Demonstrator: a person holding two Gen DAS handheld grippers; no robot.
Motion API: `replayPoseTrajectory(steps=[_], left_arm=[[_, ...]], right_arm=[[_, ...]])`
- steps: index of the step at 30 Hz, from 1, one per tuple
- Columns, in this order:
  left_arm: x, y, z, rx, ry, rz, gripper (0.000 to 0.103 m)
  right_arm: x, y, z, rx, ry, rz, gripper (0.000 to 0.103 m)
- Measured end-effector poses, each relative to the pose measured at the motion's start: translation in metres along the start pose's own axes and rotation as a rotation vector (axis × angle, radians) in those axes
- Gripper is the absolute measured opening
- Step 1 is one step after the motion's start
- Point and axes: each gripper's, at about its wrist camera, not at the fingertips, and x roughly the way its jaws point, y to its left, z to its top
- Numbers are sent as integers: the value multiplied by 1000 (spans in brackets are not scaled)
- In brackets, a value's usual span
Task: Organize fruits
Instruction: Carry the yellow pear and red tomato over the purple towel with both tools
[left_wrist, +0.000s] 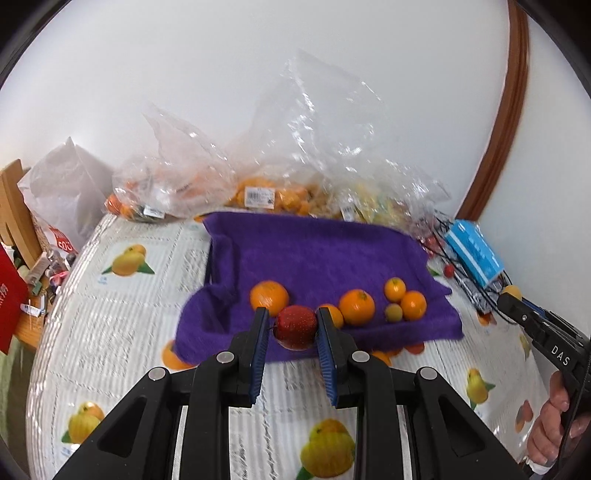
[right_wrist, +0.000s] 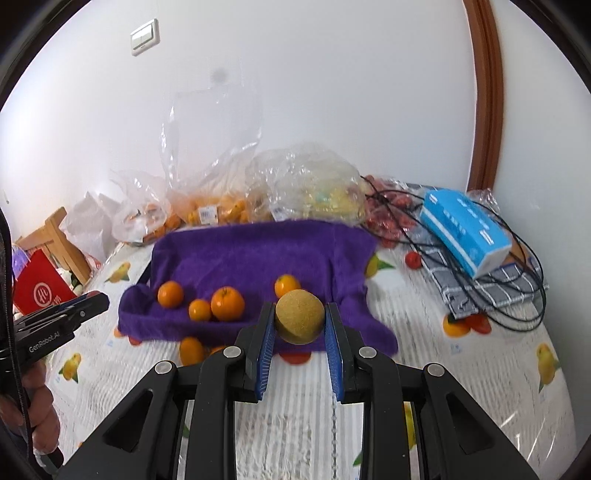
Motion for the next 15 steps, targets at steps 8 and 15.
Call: replayPoseTrajectory(steps=[8, 15], left_arm=[[16, 17, 19, -24, -6, 10, 25], [42, 24, 23, -52, 18, -9, 25]], right_arm=[[21, 6, 26, -9, -13, 0, 26], [54, 4, 39, -24, -5, -6, 26]])
